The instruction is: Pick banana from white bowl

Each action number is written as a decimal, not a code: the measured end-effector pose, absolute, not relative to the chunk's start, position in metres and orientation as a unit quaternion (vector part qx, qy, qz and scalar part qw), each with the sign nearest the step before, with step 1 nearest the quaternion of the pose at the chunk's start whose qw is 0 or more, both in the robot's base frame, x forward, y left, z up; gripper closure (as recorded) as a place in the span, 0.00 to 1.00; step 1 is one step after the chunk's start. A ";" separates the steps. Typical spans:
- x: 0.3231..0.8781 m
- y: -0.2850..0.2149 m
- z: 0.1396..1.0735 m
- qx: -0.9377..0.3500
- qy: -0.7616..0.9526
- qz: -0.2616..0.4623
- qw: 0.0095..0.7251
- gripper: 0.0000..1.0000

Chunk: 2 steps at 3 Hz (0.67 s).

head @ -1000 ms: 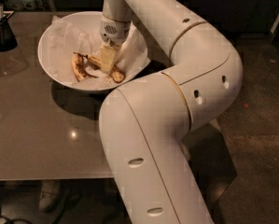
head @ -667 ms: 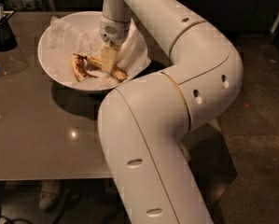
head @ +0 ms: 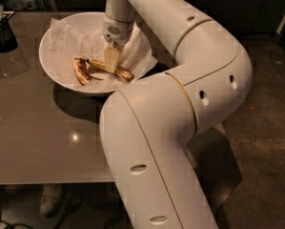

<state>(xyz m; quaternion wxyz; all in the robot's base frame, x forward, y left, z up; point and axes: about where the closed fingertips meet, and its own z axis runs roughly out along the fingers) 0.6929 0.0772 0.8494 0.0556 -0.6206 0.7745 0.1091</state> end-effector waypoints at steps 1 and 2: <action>0.681 0.053 0.883 -0.602 0.790 0.075 0.085 1.00; 0.683 0.055 0.882 -0.602 0.790 0.075 0.090 1.00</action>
Offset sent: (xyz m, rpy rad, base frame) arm -0.0415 -0.0456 0.0553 -0.0414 -0.0935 -0.0781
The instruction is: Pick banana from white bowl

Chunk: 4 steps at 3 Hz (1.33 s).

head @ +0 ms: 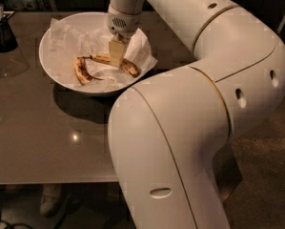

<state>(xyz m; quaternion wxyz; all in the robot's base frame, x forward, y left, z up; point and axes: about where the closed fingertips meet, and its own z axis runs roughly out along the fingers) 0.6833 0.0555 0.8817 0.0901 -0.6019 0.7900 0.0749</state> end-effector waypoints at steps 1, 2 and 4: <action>0.682 0.057 0.893 -0.607 0.786 0.061 0.097 1.00; 0.661 0.061 0.918 -0.626 0.773 0.042 0.097 1.00; 0.637 0.064 0.933 -0.643 0.757 0.045 0.104 1.00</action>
Offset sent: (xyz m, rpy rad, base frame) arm -0.0654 0.0022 0.0745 -0.0929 -0.0781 0.1057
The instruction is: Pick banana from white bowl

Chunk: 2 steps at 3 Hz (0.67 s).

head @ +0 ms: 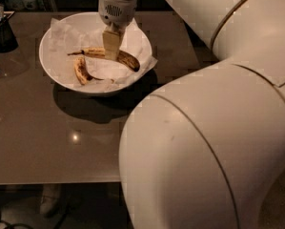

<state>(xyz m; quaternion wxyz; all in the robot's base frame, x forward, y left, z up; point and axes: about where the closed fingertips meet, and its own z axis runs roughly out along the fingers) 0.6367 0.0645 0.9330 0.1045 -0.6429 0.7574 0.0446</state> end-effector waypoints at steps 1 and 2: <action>0.636 0.065 0.933 -0.643 0.757 0.045 0.105 1.00; 0.611 0.078 0.945 -0.647 0.752 0.059 0.109 1.00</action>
Offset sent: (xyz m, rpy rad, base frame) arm -0.0802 0.0280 0.0303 0.0493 0.0536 0.0412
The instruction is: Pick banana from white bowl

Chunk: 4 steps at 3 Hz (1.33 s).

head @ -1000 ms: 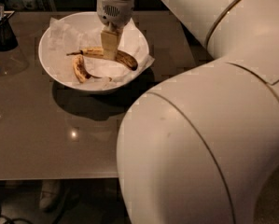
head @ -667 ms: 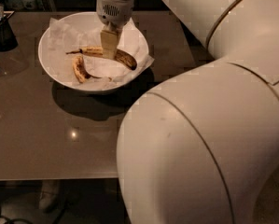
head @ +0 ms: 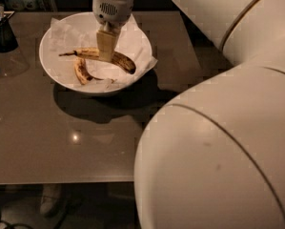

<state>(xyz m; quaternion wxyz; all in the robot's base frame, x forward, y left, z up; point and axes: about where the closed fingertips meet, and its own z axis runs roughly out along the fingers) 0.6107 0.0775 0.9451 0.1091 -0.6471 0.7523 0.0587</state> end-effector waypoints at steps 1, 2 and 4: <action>0.577 0.091 0.960 -0.658 0.739 0.076 0.124 1.00; 0.578 0.092 0.960 -0.657 0.739 0.075 0.129 1.00; 0.550 0.099 0.958 -0.646 0.749 0.082 0.120 1.00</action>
Offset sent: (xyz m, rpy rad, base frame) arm -0.0264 0.0112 0.0115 0.0349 -0.0035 0.0276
